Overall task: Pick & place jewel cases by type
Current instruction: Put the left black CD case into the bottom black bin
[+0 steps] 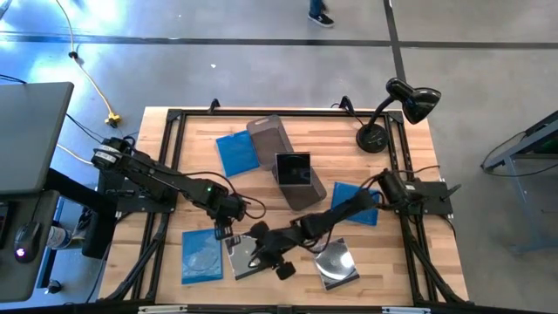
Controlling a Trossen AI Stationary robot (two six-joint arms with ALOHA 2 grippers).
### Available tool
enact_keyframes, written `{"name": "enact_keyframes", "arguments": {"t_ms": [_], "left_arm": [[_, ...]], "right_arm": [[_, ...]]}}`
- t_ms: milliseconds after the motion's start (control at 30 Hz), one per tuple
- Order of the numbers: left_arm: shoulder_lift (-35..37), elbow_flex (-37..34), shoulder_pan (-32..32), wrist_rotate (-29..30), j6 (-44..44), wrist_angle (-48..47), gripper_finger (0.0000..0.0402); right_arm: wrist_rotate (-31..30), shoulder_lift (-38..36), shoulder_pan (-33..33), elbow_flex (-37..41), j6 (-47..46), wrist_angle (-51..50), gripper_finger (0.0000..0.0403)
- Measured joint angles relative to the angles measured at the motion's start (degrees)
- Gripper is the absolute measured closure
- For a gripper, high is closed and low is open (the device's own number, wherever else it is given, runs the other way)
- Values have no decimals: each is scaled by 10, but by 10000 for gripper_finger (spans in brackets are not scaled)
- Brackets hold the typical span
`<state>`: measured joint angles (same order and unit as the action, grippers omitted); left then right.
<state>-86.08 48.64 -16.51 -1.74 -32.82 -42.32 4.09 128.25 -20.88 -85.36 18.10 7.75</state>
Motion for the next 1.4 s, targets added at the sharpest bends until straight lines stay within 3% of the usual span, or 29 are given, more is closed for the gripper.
{"name": "enact_keyframes", "arguments": {"t_ms": [167, 367, 533, 833, 1167, 1400], "left_arm": [[0, 0, 0, 13, -2, 0, 234], [0, 0, 0, 13, -21, -9, 234], [0, 0, 0, 34, -20, -8, 234], [0, 0, 0, 41, -91, 40, 234], [0, 1, 0, 81, -95, 50, 234], [0, 1, 0, 79, -88, 51, 234]], "right_arm": [[-64, -15, 4, -1, 63, -4, 231], [8, -21, -4, -1, 24, -12, 231], [-48, -9, -38, 0, 45, -30, 231], [-32, -7, -36, 0, 10, -49, 231], [-22, 7, -38, 0, -13, -61, 231], [-80, 29, -36, -2, 41, -26, 231]]}}
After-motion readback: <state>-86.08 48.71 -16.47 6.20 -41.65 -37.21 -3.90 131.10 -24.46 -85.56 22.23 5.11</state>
